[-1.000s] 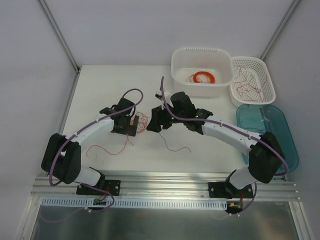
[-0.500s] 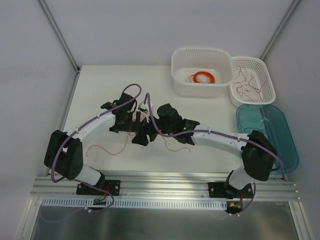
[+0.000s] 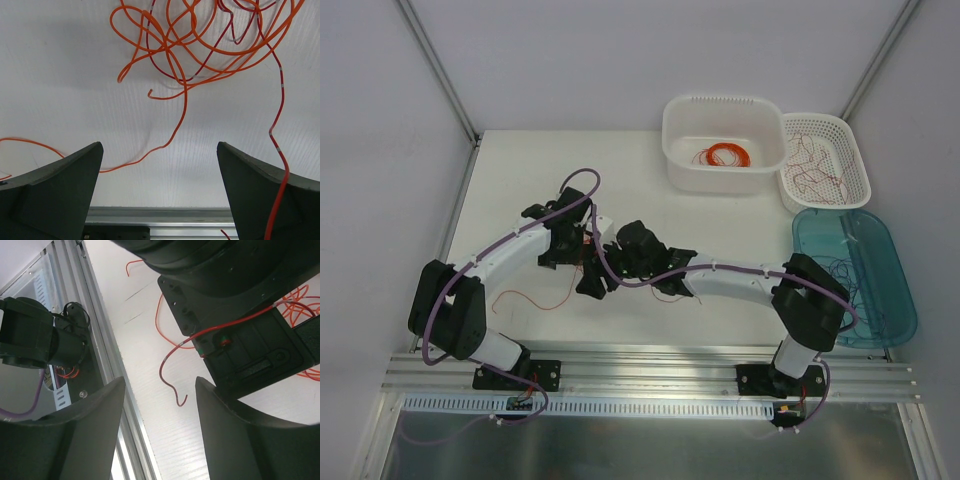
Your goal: Untangle the cables
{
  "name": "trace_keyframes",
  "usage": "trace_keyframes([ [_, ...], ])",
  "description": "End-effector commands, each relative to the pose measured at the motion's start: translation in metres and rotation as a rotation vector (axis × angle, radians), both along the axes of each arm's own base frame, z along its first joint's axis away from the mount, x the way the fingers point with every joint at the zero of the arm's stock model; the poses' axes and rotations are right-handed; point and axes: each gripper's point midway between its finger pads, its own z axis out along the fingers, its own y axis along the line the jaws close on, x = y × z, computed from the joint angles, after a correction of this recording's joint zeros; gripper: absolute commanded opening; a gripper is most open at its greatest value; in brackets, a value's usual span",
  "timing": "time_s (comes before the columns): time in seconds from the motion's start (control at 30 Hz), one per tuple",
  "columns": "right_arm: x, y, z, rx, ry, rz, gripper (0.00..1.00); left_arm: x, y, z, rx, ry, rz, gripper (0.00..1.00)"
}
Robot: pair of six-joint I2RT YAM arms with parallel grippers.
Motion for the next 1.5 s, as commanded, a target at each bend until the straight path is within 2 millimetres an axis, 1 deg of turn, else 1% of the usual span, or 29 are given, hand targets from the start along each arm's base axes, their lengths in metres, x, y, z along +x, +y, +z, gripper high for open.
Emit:
trace_keyframes([
  [0.0,0.014,0.018,0.028,0.094,-0.091,-0.035,0.62,-0.001,-0.001,0.011,-0.021,-0.017,0.030,0.99],
  [0.13,0.017,0.022,0.026,0.098,-0.105,-0.053,0.59,-0.004,0.000,0.011,-0.022,-0.013,0.032,0.99],
  [0.23,0.016,0.026,0.025,0.099,-0.102,-0.047,0.49,-0.005,0.000,0.010,-0.024,-0.011,0.034,0.99],
  [0.27,0.015,0.026,0.025,0.100,-0.101,-0.044,0.37,-0.006,0.001,0.009,-0.022,-0.007,0.034,0.99],
  [0.33,0.011,0.023,0.029,0.105,-0.102,-0.038,0.23,-0.007,0.003,0.010,-0.016,-0.014,0.037,0.99],
  [0.37,0.011,0.020,0.030,0.101,-0.102,-0.040,0.12,-0.008,0.005,0.009,-0.008,-0.012,0.038,0.99],
  [0.43,0.008,0.014,0.032,0.091,-0.115,-0.037,0.02,-0.008,0.010,0.007,0.018,-0.020,0.041,0.99],
  [0.47,0.006,0.006,0.039,0.079,-0.117,-0.042,0.01,-0.008,0.012,0.007,0.026,-0.022,0.036,0.99],
  [0.5,0.008,0.001,0.041,0.066,-0.153,-0.036,0.01,-0.009,0.013,0.007,0.035,-0.026,0.033,0.99],
  [0.6,0.013,-0.018,0.058,0.045,-0.183,-0.069,0.01,-0.012,0.016,0.007,0.040,-0.031,0.002,0.99],
  [0.67,0.023,-0.031,0.063,0.024,-0.191,-0.103,0.01,-0.014,0.018,0.010,0.046,-0.044,-0.034,0.99],
  [0.7,0.027,-0.037,0.076,0.042,-0.204,-0.116,0.01,-0.015,0.019,0.010,0.049,-0.046,-0.046,0.99],
  [0.73,0.030,-0.041,0.080,0.043,-0.203,-0.126,0.01,-0.018,0.019,0.010,0.044,-0.044,-0.062,0.99],
  [0.83,0.053,-0.062,0.094,0.034,-0.207,-0.211,0.01,-0.024,0.020,0.014,0.033,-0.063,-0.107,0.99],
  [0.87,0.065,-0.073,0.093,0.015,-0.199,-0.253,0.01,-0.026,0.018,0.020,0.006,-0.084,-0.124,0.99],
  [0.93,0.078,-0.089,0.095,0.009,-0.194,-0.313,0.01,-0.031,0.013,0.021,-0.033,-0.101,-0.155,0.99],
  [0.97,0.091,-0.103,0.092,-0.001,-0.176,-0.360,0.01,-0.033,0.010,0.029,-0.064,-0.135,-0.181,0.99],
  [1.0,0.097,-0.110,0.093,0.004,-0.153,-0.396,0.01,-0.037,0.001,0.032,-0.116,-0.139,-0.218,0.99],
  [1.03,0.101,-0.121,0.089,-0.018,-0.143,-0.431,0.01,-0.041,-0.004,0.031,-0.150,-0.143,-0.248,0.99],
  [1.07,0.108,-0.136,0.082,-0.059,-0.127,-0.473,0.01,-0.044,-0.007,0.038,-0.179,-0.177,-0.287,0.99],
  [1.1,0.110,-0.143,0.079,-0.065,-0.099,-0.508,0.01,-0.050,-0.018,0.041,-0.243,-0.174,-0.329,0.99],
  [1.2,0.115,-0.171,0.067,-0.107,-0.062,-0.576,0.01,-0.061,-0.035,0.053,-0.354,-0.214,-0.422,0.99],
  [1.23,0.116,-0.179,0.064,-0.116,-0.046,-0.605,0.01,-0.062,-0.035,0.053,-0.360,-0.221,-0.432,0.99],
  [1.27,0.115,-0.190,0.059,-0.136,-0.030,-0.630,0.01,-0.060,-0.034,0.056,-0.360,-0.238,-0.409,0.99],
  [1.3,0.114,-0.196,0.058,-0.141,-0.026,-0.643,0.01,-0.054,-0.026,0.055,-0.318,-0.258,-0.364,0.99],
  [1.37,0.109,-0.210,0.050,-0.181,-0.020,-0.662,0.01,-0.047,-0.019,0.053,-0.282,-0.262,-0.289,0.99],
  [1.4,0.104,-0.214,0.054,-0.174,-0.029,-0.661,0.01,-0.044,-0.016,0.052,-0.266,-0.261,-0.263,0.99],
  [1.43,0.106,-0.223,0.054,-0.194,-0.048,-0.696,0.01,-0.036,-0.012,0.054,-0.239,-0.278,-0.230,0.99],
  [1.47,0.101,-0.230,0.050,-0.218,-0.045,-0.699,0.01,-0.031,-0.012,0.050,-0.230,-0.261,-0.191,0.99],
])
